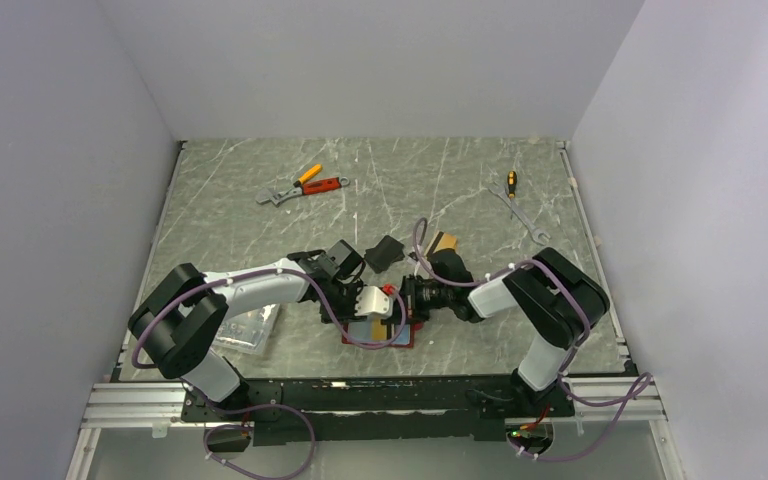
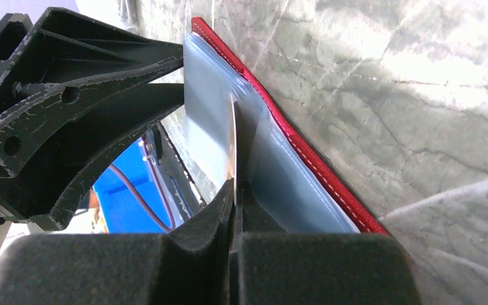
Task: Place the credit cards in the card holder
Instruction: Insert the credit card into the card holder.
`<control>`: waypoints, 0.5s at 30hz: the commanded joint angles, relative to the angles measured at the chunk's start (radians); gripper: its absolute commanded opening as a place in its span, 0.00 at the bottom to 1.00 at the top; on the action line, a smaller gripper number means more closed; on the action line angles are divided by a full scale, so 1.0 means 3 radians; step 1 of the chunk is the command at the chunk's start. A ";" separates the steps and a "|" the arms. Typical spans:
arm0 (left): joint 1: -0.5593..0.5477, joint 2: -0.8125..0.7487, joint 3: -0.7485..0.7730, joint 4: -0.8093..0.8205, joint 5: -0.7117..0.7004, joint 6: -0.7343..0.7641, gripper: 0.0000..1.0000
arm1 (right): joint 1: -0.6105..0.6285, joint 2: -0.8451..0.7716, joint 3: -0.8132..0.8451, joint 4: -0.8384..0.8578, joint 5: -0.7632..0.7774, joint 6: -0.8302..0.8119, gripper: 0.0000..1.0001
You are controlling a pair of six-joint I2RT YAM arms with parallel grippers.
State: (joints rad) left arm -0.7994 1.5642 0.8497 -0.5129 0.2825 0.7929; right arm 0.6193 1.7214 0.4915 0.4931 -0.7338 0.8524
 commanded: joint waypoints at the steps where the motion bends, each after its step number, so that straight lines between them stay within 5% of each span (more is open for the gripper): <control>1: -0.0094 0.0034 -0.0047 0.0001 0.0093 0.0071 0.36 | 0.0104 -0.0002 -0.0243 0.0492 0.0518 0.0226 0.00; 13: -0.0106 -0.0031 -0.0099 -0.0023 0.0124 0.0101 0.35 | 0.0365 0.0079 -0.0102 0.0241 0.0850 0.0336 0.01; 15: -0.0103 -0.0044 -0.0110 -0.0016 0.0122 0.0103 0.35 | 0.0371 0.0027 -0.0118 0.0115 0.0912 0.0311 0.11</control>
State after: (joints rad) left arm -0.8116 1.5566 0.8452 -0.5129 0.2676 0.8043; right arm 0.7116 1.7184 0.4446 0.6525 -0.5850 0.9874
